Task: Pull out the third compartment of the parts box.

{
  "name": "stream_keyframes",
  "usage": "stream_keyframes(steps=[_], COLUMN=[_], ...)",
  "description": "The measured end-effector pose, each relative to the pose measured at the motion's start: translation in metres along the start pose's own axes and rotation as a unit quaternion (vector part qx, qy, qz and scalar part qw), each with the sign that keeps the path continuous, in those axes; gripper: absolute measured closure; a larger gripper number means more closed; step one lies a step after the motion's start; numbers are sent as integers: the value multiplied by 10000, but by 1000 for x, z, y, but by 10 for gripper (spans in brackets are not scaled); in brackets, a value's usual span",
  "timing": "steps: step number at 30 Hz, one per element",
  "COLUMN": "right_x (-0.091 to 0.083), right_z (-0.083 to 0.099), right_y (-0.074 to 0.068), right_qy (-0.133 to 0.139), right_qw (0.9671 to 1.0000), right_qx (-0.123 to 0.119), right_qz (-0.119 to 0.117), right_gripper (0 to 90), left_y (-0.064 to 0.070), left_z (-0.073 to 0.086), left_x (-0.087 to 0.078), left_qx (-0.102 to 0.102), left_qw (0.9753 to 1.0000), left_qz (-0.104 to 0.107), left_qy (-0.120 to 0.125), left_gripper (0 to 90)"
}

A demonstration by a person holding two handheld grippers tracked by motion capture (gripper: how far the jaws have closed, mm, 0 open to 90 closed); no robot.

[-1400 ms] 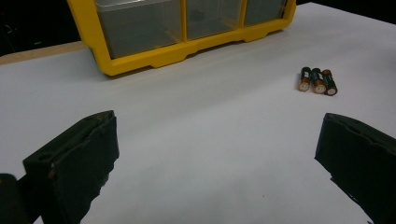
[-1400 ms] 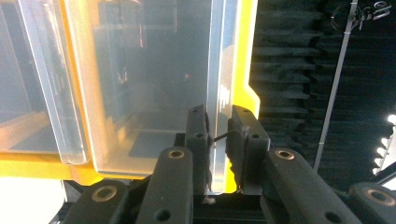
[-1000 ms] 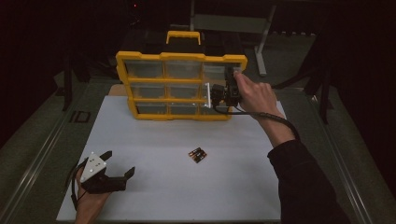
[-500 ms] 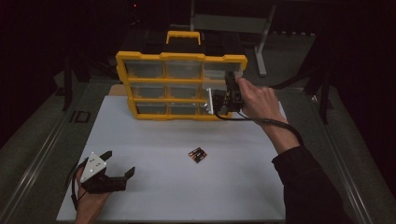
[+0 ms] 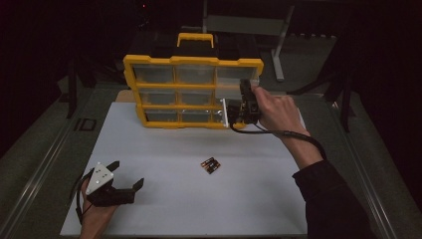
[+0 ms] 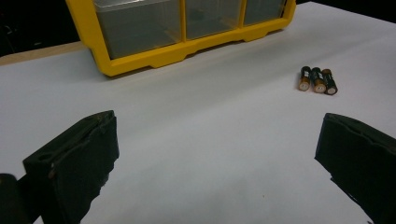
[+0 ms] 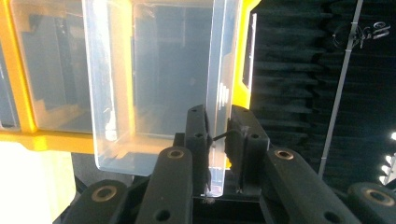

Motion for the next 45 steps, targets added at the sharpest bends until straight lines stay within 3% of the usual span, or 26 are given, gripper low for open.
stream_keyframes(steps=[24, 33, 41, 45], right_x=[-30, -31, -35, -37], right_z=[5, 7, 10, 9], right_y=[-1, -4, -6, -10], right_qy=[242, 223, 318, 348], right_qw=[9997, 9996, 9992, 9989], right_qx=[-96, -145, 233, 325], right_qz=[-22, 1, -29, -1], right_gripper=[785, 769, 617, 441], left_y=[0, 0, 0, 1], left_z=[0, 0, 0, 0], left_x=[0, 0, 1, 1], left_qx=[-5, -2, 17, 33], left_qw=[10000, 10000, 10000, 10000], left_qz=[-12, -4, -1, -1], left_qy=[3, -1, -13, -34], left_gripper=[0, 0, 0, 0])
Point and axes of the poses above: each handheld gripper's, and its own axes: x roughly forward along the jaws, z roughly out of its underside, y roughly to its right, the point moved 6 cm from there along x, roughly forward along the jaws, and after that the axes turned 7 degrees about -y, right-handed, at the moved point
